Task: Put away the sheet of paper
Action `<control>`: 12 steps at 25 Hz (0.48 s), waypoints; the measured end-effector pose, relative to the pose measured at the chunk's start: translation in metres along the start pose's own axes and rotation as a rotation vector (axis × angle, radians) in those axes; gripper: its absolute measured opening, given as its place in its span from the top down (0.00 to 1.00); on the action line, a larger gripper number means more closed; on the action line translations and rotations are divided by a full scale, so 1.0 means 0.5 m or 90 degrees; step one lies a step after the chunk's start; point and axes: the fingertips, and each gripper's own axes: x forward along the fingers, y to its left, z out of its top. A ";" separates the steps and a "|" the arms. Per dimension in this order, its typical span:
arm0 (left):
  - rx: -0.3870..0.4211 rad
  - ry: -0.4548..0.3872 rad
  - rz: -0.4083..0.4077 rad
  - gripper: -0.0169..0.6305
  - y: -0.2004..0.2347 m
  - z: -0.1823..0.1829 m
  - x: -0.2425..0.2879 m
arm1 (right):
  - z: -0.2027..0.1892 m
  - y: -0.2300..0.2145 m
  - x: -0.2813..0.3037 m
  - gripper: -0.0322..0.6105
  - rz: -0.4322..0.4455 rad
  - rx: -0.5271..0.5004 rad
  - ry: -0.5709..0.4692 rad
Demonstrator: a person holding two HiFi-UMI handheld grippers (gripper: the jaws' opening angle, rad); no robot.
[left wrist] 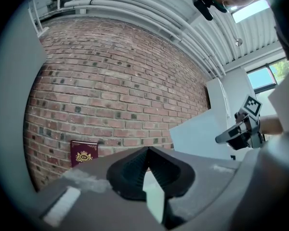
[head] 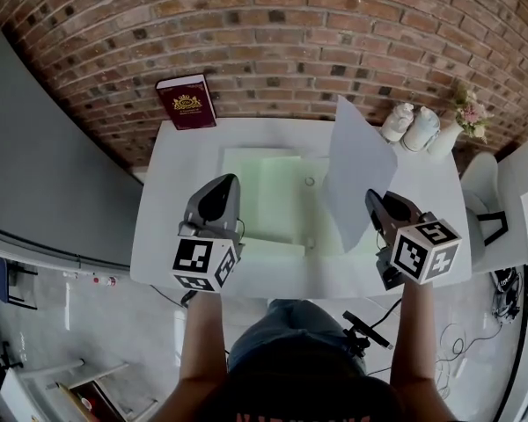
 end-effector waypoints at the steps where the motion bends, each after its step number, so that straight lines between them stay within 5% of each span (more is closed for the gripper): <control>1: 0.000 0.001 0.000 0.98 0.000 0.000 0.001 | 0.002 0.002 0.004 0.95 0.008 0.001 0.009; 12: -0.012 0.011 0.028 0.98 0.010 -0.006 0.009 | 0.021 0.038 0.030 0.95 0.112 -0.003 0.078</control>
